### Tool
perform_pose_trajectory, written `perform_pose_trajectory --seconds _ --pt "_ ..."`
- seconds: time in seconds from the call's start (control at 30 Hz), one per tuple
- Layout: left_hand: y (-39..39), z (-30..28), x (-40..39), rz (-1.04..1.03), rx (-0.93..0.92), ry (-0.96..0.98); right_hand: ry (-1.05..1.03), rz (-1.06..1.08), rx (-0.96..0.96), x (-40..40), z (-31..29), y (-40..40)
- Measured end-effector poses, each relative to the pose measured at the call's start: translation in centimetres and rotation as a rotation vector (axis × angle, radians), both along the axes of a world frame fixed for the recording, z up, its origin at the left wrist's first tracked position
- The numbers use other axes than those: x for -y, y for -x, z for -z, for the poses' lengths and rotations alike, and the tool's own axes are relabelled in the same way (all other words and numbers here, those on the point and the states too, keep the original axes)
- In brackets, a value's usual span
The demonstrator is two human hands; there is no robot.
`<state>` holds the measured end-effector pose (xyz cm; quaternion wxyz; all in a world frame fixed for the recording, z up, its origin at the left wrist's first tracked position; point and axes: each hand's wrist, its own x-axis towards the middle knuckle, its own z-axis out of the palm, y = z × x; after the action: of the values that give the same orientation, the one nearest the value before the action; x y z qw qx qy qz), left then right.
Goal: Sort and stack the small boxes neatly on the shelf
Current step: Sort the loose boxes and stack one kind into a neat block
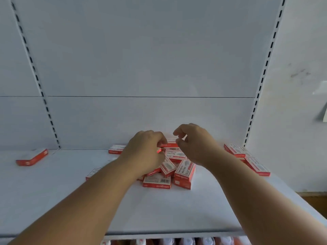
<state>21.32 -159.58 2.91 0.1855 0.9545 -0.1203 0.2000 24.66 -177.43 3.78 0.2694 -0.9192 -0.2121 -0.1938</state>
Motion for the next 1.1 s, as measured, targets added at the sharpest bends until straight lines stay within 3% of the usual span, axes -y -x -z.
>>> perform_pose_trajectory --seconds 0.17,0.53,0.67,0.77,0.97,1.1 --pt "0.1 0.9 -3.7 -0.092 0.018 0.023 0.031 0.015 -0.026 -3.3 0.9 0.8" --pt "-0.7 2.0 -5.1 -0.250 -0.161 -0.027 0.284 0.158 -0.237 -4.8 1.1 0.7" --pt "-0.8 2.1 -5.1 -0.223 -0.238 0.106 0.247 0.166 -0.279 -6.1 1.0 0.6" --pt "-0.8 2.6 -5.4 -0.164 -0.261 0.254 0.141 0.180 -0.318 -7.0 1.2 0.3" --pt "-0.8 3.1 -6.4 -0.083 -0.169 0.479 -0.321 0.088 -0.383 -7.8 1.3 -0.1" --pt "-0.8 3.4 -6.7 -0.067 -0.176 0.546 -0.525 0.058 -0.425 -8.1 1.4 0.2"
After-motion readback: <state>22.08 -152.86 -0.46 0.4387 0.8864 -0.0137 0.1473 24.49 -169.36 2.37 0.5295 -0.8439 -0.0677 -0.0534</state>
